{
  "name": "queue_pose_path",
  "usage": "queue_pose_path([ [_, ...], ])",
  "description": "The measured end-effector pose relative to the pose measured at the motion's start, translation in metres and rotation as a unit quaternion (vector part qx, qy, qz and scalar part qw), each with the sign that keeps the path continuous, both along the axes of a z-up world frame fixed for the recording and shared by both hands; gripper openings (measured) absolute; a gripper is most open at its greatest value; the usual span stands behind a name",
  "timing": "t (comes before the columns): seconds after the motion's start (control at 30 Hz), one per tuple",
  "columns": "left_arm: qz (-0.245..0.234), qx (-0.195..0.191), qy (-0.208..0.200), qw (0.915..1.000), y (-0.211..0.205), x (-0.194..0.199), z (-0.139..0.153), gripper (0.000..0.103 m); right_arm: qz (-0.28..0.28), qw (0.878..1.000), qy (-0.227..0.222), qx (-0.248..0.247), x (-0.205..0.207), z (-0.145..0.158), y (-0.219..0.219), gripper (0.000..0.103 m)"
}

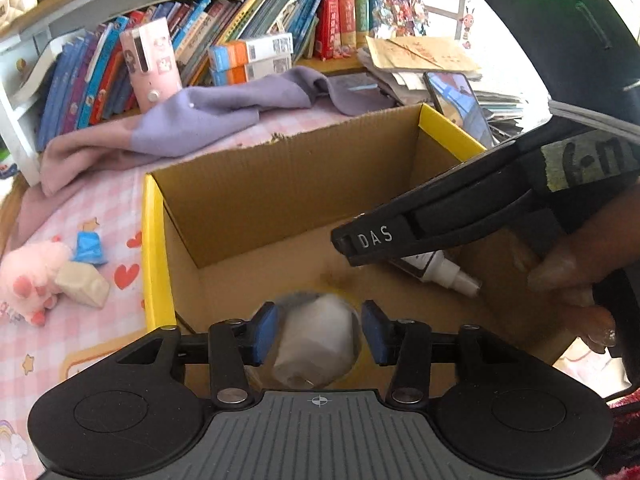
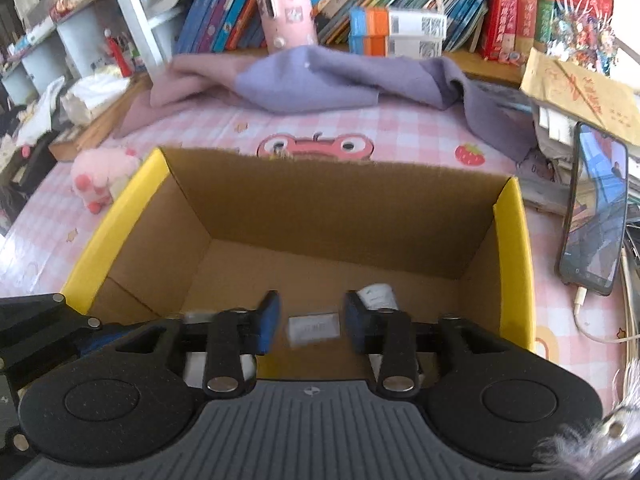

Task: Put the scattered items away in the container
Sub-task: 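Lower the plug and card box into the box and open both grippers, then withdraw both tools from the box toward the pink pig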

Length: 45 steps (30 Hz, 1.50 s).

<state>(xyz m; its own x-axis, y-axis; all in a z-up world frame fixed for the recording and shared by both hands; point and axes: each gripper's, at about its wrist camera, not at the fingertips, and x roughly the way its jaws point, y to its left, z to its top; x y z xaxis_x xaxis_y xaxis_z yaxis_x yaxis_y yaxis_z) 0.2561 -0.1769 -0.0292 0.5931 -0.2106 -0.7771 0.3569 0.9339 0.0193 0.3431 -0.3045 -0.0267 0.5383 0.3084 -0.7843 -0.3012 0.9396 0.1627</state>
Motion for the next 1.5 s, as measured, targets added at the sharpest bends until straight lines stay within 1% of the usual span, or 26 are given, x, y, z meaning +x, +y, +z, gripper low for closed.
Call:
queue_pose_path([
  [0.07, -0.004, -0.002, -0.008, 1.0, -0.001, -0.003, 0.002, 0.069, -0.004, 1.0, -0.014, 0.006, -0.004, 0.004, -0.003, 0.048],
  [0.1, -0.003, 0.001, -0.015, 0.9999, -0.002, -0.006, 0.004, 0.081, -0.007, 1.0, -0.021, 0.007, -0.007, 0.006, -0.004, 0.05],
  [0.13, -0.004, 0.002, -0.025, 0.9997, -0.003, -0.009, 0.006, 0.083, -0.01, 1.0, -0.026, 0.009, -0.009, 0.007, -0.005, 0.05],
  [0.27, -0.002, -0.015, -0.047, 0.9988, 0.001, -0.019, 0.015, 0.084, -0.022, 0.999, -0.045, 0.019, -0.023, 0.014, -0.009, 0.054],
  [0.43, 0.013, -0.035, -0.068, 0.997, 0.011, -0.035, 0.023, 0.09, -0.033, 0.997, -0.064, 0.024, -0.043, 0.022, -0.009, 0.055],
  [0.6, 0.032, -0.057, -0.09, 0.9938, 0.027, -0.052, 0.031, 0.091, -0.04, 0.994, -0.099, 0.014, -0.069, 0.034, -0.005, 0.058],
  [0.8, 0.045, -0.07, -0.11, 0.9904, 0.047, -0.073, 0.038, 0.092, -0.057, 0.987, -0.15, -0.005, -0.108, 0.045, -0.004, 0.061],
  [0.93, 0.056, -0.081, -0.118, 0.9881, 0.065, -0.087, 0.041, 0.092, -0.072, 0.983, -0.17, -0.015, -0.131, 0.048, -0.001, 0.062],
  [0.97, 0.056, -0.084, -0.12, 0.9876, 0.069, -0.091, 0.042, 0.092, -0.077, 0.982, -0.174, -0.017, -0.136, 0.048, 0.0, 0.064],
  [1.07, 0.053, -0.088, -0.127, 0.9866, 0.08, -0.102, 0.044, 0.092, -0.097, 0.977, -0.186, -0.029, -0.154, 0.049, 0.007, 0.069],
  [1.33, 0.021, -0.097, -0.128, 0.9868, 0.106, -0.136, 0.043, 0.092, -0.147, 0.968, -0.196, -0.047, -0.196, 0.054, 0.032, 0.072],
  [1.43, 0.012, -0.103, -0.129, 0.9862, 0.12, -0.152, 0.044, 0.092, -0.159, 0.965, -0.202, -0.062, -0.22, 0.057, 0.045, 0.076],
  [1.5, 0.009, -0.111, -0.129, 0.9854, 0.129, -0.162, 0.046, 0.092, -0.16, 0.961, -0.211, -0.076, -0.238, 0.059, 0.057, 0.081],
])
